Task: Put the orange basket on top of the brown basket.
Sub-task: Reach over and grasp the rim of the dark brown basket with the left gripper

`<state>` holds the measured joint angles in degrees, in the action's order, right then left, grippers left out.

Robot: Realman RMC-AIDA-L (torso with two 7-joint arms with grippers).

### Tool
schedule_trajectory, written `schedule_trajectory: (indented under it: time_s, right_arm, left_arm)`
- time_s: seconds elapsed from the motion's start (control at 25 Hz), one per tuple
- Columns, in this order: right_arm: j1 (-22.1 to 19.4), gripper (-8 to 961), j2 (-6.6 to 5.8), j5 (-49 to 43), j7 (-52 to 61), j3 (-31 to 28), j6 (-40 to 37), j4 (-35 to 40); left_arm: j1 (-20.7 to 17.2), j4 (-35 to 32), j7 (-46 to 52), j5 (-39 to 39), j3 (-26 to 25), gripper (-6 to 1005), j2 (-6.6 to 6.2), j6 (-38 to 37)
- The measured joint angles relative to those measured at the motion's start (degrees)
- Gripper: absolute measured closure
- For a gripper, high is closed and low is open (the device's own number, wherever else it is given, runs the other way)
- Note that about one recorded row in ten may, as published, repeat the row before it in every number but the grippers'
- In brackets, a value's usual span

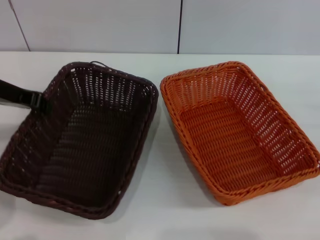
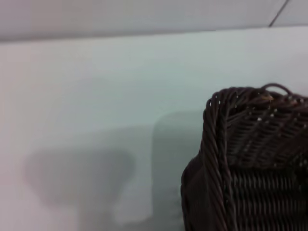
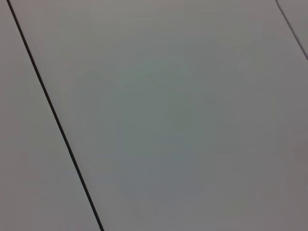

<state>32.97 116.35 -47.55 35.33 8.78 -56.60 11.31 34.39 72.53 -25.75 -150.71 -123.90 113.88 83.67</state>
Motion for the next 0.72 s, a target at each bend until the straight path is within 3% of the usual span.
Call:
schedule_trajectory:
  time_s: [0.48, 0.64, 0.72]
  right_arm:
    - [-0.4, 159, 0.17, 0.0, 0.0, 0.0, 0.1, -0.1]
    - [-0.4, 159, 0.18, 0.0, 0.0, 0.0, 0.4, -0.1]
    - [-0.3, 159, 0.16, 0.0, 0.0, 0.0, 0.6, -0.1]
  left_arm:
    - [-1.0, 8.7, -2.7, -0.1, -2.4, 802, -0.15, 2.3]
    - [0.6, 13.5, -7.6, 0.1, -5.2, 802, -0.40, 8.1]
    - [2.3, 15.2, -10.0, 0.4, -6.1, 799, -1.33, 11.8]
